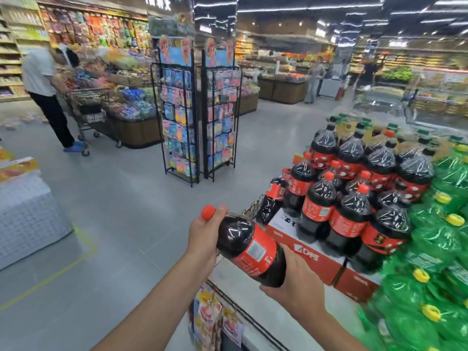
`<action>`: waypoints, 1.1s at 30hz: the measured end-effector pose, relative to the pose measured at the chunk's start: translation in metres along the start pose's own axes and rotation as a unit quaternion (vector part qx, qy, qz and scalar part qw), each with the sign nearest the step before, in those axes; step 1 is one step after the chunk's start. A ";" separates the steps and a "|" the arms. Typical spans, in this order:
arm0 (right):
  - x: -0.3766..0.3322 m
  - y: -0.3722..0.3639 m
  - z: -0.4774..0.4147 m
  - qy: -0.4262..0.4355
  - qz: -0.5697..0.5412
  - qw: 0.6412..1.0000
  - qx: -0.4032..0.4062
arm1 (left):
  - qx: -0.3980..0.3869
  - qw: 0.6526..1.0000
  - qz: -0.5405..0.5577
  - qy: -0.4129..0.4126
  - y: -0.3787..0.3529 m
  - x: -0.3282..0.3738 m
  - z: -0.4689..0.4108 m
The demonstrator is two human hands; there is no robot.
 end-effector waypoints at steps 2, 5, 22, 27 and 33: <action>-0.009 -0.006 -0.020 -0.022 -0.009 1.000 0.004 | -0.034 0.999 -0.011 0.007 0.006 0.008 -0.027; -0.015 -0.010 -0.042 -0.059 -0.011 0.998 0.014 | -0.079 0.997 -0.011 0.018 0.009 0.016 -0.064; 0.072 -0.022 -0.144 -0.204 -0.084 0.974 0.057 | -0.196 0.978 -0.027 0.068 -0.077 -0.019 -0.228; 0.095 -0.023 -0.178 -0.225 -0.113 0.965 0.079 | -0.206 0.976 -0.032 0.068 -0.102 -0.026 -0.272; 0.112 -0.027 -0.202 -0.246 -0.168 0.947 0.120 | -0.249 0.963 -0.080 0.069 -0.133 -0.032 -0.309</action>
Point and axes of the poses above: each hand's wrist, its own z-axis away from the middle knuckle, its own y-axis out of the back of the hand, x = y × z, the point moved 9 cm from there along -z, towards the middle knuckle, and after that the axes turned 15 degrees about -x, right-handed, at the moved point
